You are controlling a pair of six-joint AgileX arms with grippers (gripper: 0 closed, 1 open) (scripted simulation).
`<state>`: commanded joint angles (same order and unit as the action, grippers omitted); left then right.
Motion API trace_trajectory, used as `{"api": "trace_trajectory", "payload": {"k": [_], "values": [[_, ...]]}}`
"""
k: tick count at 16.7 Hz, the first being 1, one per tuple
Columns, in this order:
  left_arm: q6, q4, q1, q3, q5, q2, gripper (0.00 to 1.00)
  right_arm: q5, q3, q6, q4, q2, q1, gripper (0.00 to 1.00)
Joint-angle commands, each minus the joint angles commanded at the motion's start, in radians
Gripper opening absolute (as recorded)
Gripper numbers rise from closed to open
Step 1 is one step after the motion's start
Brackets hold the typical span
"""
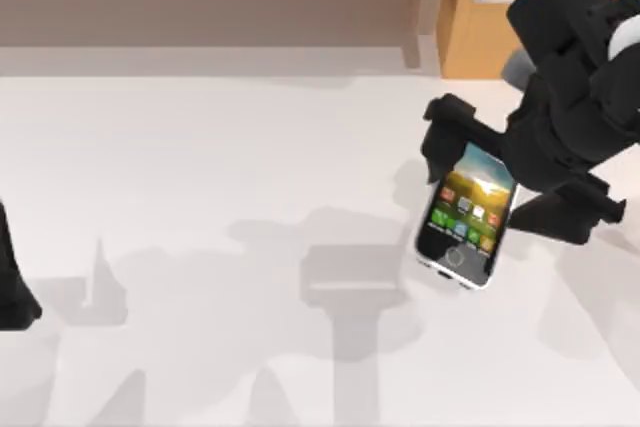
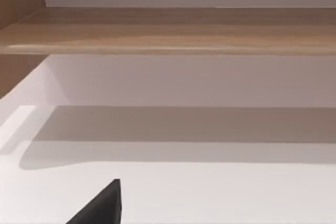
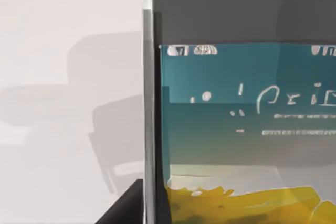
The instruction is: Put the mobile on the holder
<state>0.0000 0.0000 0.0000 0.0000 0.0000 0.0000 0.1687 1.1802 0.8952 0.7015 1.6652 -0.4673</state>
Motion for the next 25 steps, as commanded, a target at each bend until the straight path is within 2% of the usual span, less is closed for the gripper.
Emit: {"api": "trace_trajectory", "payload": {"k": [5, 14, 20, 25], "values": [[0.000, 0.000, 0.000, 0.000, 0.000, 0.000, 1.00, 0.193, -0.099, -0.296, -0.119, -0.176, 0.254, 0.00], [0.000, 0.000, 0.000, 0.000, 0.000, 0.000, 1.00, 0.510, -0.314, -0.932, -0.329, -0.402, 0.762, 0.00], [0.000, 0.000, 0.000, 0.000, 0.000, 0.000, 1.00, 0.642, -0.440, -1.288, -0.436, -0.470, 1.030, 0.00], [0.000, 0.000, 0.000, 0.000, 0.000, 0.000, 1.00, 0.700, -0.502, -1.460, -0.485, -0.489, 1.158, 0.00]]}}
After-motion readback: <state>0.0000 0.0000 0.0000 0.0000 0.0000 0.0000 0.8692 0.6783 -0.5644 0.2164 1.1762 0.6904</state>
